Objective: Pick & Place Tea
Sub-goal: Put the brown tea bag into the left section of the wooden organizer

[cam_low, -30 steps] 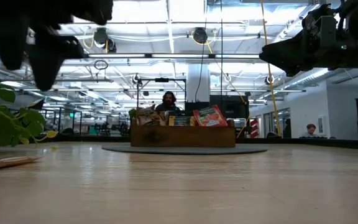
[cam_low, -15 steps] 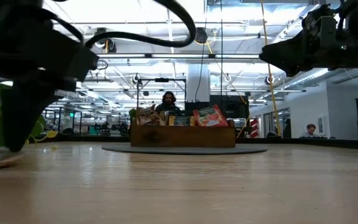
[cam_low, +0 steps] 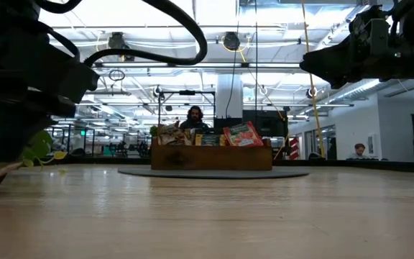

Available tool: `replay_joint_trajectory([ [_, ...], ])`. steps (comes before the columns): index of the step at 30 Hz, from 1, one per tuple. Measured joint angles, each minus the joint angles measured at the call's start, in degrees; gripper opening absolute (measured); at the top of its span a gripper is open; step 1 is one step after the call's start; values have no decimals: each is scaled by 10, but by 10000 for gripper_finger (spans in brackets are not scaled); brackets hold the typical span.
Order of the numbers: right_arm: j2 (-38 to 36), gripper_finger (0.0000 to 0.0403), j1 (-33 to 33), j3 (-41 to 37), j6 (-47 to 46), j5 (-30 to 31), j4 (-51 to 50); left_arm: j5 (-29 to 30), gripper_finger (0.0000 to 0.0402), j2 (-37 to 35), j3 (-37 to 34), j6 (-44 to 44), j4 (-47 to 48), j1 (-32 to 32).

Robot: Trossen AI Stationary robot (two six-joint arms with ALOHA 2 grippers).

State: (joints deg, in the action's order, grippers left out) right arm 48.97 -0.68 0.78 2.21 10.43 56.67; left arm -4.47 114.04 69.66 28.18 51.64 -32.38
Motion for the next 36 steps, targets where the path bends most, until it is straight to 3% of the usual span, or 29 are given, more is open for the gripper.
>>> replay_joint_trajectory([
  [6,0,155,0,0,0,0,0,7,214,0,-2,-17,-16,4],
  [15,0,155,0,0,0,0,0,30,16,-10,19,-71,-14,17],
  [19,0,155,0,0,0,0,0,142,12,-47,36,-79,-16,35],
  [26,0,155,0,0,0,0,0,331,7,-171,15,-188,-81,82],
  [32,0,155,0,0,0,0,1,403,7,-244,-84,-288,-285,168],
  [36,0,155,0,0,0,0,1,367,6,-259,-187,-313,-474,243],
])
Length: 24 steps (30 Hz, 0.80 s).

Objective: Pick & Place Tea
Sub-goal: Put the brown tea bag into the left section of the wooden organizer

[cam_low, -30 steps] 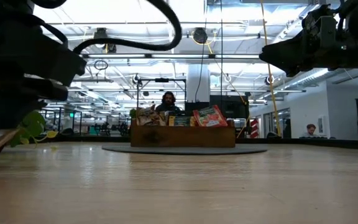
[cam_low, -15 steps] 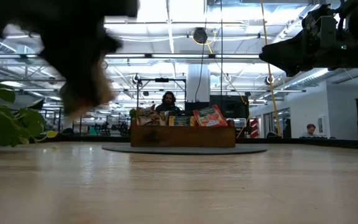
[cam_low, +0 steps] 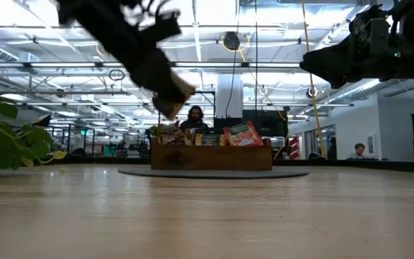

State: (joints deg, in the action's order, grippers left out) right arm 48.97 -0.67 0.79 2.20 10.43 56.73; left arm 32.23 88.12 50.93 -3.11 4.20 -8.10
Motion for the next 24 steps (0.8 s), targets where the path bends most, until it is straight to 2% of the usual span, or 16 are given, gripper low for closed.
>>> replay_joint_trajectory([
  [2,0,155,0,0,0,0,-1,-32,6,2,-52,-1,-87,29],
  [6,0,155,0,0,0,0,0,-38,6,1,-135,-24,-263,67],
  [9,0,155,0,0,0,0,0,-67,6,1,-170,-37,-343,88],
  [17,0,155,0,0,0,0,0,-115,6,3,-179,-43,-382,130],
  [24,0,155,0,0,0,0,0,-141,6,44,-175,-37,-393,149],
])
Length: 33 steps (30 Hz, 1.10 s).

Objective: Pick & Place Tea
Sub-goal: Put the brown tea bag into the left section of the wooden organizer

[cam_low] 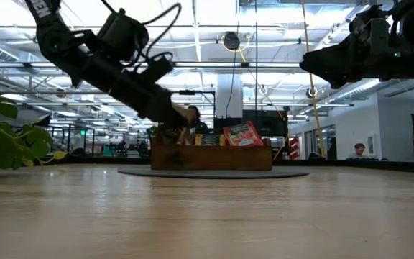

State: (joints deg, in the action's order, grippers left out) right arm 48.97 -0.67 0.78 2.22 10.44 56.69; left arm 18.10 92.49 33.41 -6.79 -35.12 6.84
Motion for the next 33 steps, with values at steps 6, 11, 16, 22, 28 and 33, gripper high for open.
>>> replay_joint_trajectory([
  [6,0,155,0,0,0,0,0,4,6,53,21,1,-20,3],
  [11,0,155,0,0,0,0,0,13,7,66,34,-15,-25,4],
  [16,0,155,0,0,0,0,0,37,26,66,34,-1,-6,4],
  [22,0,155,0,0,0,0,0,54,51,66,35,40,11,4],
  [28,0,155,0,0,0,0,0,50,112,66,35,68,4,2],
  [33,0,155,0,0,0,0,0,44,188,62,35,89,3,1],
])
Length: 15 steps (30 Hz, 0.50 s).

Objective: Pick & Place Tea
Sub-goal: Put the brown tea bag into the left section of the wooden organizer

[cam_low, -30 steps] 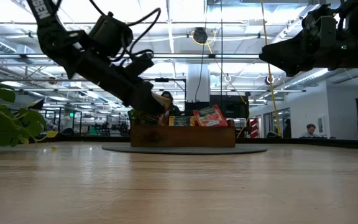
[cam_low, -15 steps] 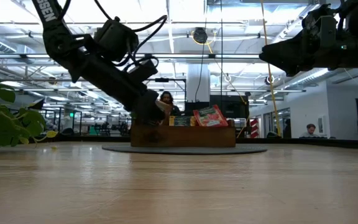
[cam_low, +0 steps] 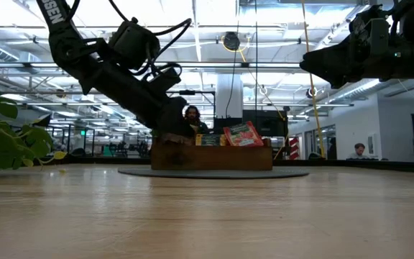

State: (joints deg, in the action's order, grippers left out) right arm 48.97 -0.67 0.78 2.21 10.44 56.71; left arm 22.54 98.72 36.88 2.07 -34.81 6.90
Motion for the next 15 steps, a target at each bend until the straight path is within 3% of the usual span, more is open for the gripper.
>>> replay_joint_trajectory([
  [7,0,155,0,0,0,0,0,0,271,-18,0,-7,1,0],
  [15,0,155,0,0,0,0,0,29,295,-114,0,-44,11,-15],
])
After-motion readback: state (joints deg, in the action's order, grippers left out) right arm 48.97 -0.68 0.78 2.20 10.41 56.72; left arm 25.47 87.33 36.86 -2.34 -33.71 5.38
